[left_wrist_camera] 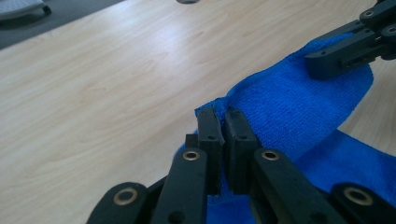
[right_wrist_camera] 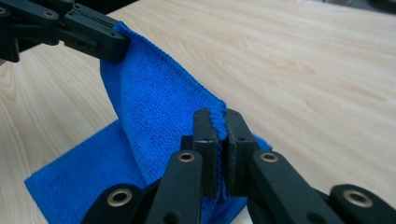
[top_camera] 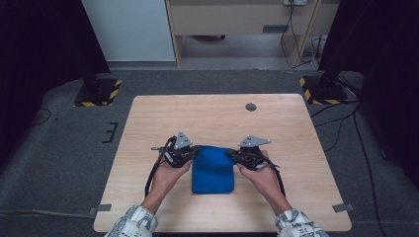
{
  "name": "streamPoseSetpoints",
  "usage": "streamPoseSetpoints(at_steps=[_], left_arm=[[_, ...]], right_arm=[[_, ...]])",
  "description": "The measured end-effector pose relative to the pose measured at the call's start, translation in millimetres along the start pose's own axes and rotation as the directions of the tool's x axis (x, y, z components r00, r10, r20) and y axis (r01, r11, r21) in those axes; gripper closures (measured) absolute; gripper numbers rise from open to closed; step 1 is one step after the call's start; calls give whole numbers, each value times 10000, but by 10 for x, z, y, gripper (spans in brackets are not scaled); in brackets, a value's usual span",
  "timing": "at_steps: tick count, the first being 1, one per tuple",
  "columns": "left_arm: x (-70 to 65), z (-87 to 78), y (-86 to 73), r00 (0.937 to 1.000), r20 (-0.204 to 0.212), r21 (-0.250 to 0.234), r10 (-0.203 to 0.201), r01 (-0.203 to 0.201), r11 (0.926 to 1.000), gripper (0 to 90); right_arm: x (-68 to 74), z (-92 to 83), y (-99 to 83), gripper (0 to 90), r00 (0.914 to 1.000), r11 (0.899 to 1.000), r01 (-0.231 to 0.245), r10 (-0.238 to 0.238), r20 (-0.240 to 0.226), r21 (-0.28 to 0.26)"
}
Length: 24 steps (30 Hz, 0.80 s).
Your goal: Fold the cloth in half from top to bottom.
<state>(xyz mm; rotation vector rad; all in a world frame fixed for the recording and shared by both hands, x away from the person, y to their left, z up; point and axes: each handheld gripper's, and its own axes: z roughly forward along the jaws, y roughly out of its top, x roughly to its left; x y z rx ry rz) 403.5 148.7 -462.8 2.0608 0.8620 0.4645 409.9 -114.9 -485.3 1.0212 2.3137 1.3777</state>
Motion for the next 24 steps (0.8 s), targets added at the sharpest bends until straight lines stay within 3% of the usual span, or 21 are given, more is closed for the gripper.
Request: streamPoseSetpoints(at_steps=[9,16,19,24], left_arm=[[-110,-52,-246,9991,245,-50,-353,354,9994,863],[-188,-94,-356,9982,416,-93,-425,429,9990,859],[-208,-104,-421,9968,546,-215,-592,604,9979,857],[-253,-79,-479,9965,659,-88,-518,525,9986,851]], right_arm=[[92,-33,-122,856,9995,9996,296,-296,-83,18],[158,-23,-245,854,9995,9997,253,-252,-192,34],[210,-29,-304,850,9982,9982,564,-560,-218,182],[239,-39,-356,844,9961,9953,881,-876,-122,412]])
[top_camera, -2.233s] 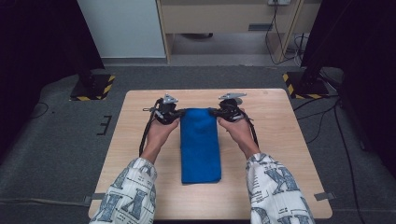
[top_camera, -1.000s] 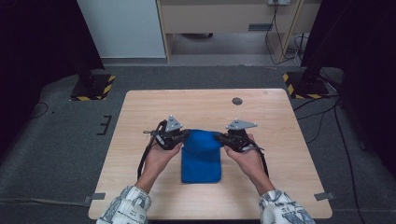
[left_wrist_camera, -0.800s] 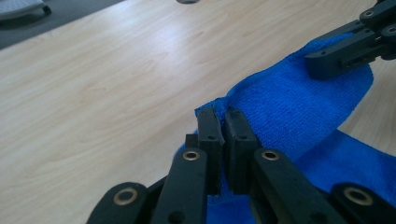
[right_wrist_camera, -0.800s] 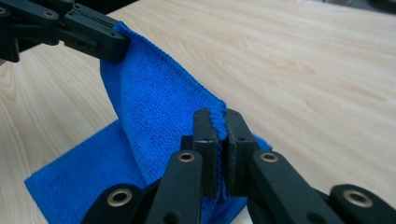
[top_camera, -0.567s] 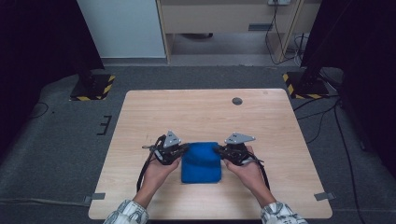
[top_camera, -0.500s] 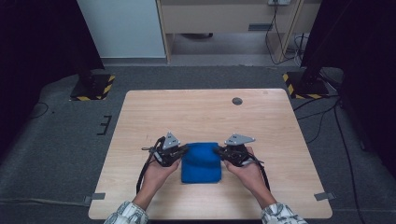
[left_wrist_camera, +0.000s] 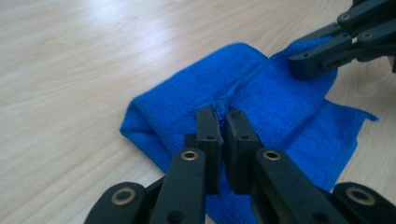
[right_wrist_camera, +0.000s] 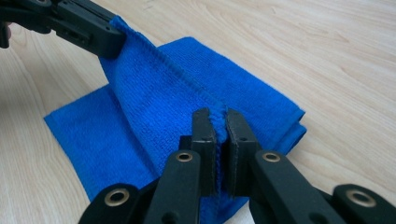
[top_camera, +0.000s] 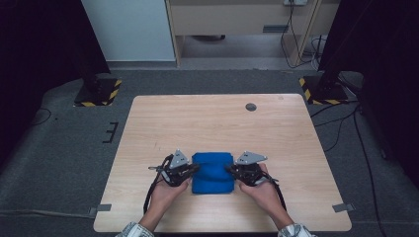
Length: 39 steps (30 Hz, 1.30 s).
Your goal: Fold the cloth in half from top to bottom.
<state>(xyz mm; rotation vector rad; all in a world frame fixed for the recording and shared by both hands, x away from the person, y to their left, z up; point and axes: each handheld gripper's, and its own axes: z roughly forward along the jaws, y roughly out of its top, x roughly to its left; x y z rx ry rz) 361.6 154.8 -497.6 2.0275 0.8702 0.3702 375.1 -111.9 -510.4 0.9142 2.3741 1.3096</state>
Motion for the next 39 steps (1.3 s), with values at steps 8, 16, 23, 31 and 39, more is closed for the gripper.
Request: streamPoseSetpoints(at_steps=[8,16,23,31,39], left_arm=[[-14,-14,-49,10000,55,-10,-6,6,10000,848],[9,-31,-116,9999,140,155,-56,54,9999,839],[-27,-20,-195,9993,352,459,99,-115,9989,772],[-47,-54,-242,9990,439,478,-9,-12,9989,680],[-67,-114,-277,9987,511,460,43,-67,9989,642]], right_arm=[[5,-72,-25,840,10000,9999,-6,5,-3,-141],[55,-71,-51,812,9998,9999,55,-57,-166,-94],[77,-104,-130,768,9995,10000,55,-53,-302,64],[106,-168,-177,729,9989,9999,61,-56,-467,99],[134,-213,-229,678,9978,9998,39,-26,-664,199]])
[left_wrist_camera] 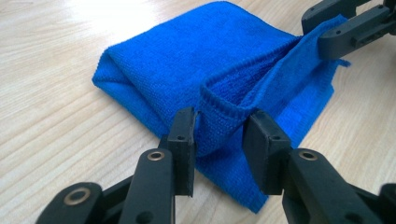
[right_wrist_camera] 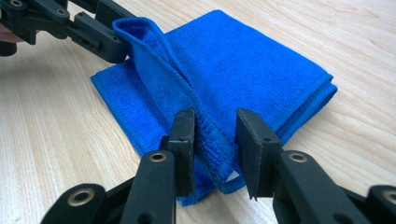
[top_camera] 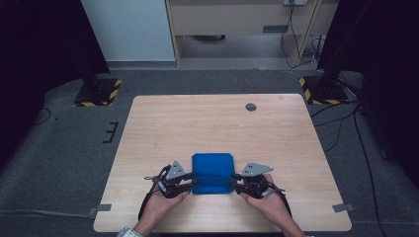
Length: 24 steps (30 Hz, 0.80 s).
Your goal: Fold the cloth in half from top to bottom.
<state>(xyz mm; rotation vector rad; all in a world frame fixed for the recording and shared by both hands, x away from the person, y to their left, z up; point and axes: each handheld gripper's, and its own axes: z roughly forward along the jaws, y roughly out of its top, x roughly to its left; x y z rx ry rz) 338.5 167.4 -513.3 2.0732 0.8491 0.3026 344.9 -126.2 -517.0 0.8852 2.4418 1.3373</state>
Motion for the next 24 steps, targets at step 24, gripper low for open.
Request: streamPoseSetpoints(at_steps=[24], left_arm=[[-86,-237,75,9999,136,-347,87,-82,9994,621]], right_arm=[[107,6,-53,576,9997,9980,190,-179,-182,607]])
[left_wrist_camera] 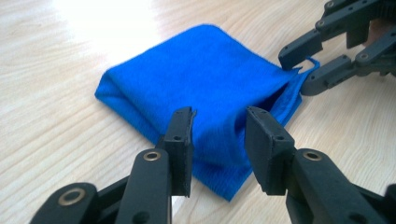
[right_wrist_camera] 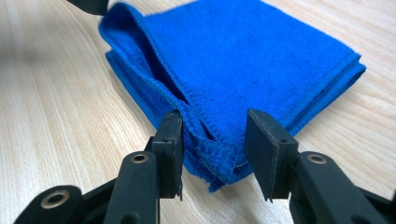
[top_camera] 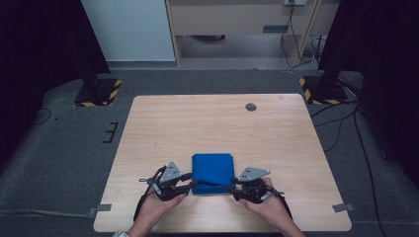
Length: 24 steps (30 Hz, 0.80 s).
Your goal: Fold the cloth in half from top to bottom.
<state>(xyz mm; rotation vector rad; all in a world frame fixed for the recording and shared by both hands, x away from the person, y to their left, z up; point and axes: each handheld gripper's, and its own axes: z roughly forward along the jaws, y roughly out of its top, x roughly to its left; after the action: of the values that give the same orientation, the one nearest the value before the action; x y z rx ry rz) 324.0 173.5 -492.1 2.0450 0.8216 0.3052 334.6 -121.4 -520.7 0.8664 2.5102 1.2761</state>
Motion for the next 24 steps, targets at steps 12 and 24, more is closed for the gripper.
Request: streamPoseSetpoints(at_steps=[12,24], left_arm=[[67,196,147,9982,-594,61,53,-50,10000,614],[57,244,5,9978,-645,484,169,-138,9987,608]], right_arm=[[51,-56,26,337,9995,9997,-251,250,-180,-25],[-34,-66,142,261,9950,9940,-818,856,506,-726]])
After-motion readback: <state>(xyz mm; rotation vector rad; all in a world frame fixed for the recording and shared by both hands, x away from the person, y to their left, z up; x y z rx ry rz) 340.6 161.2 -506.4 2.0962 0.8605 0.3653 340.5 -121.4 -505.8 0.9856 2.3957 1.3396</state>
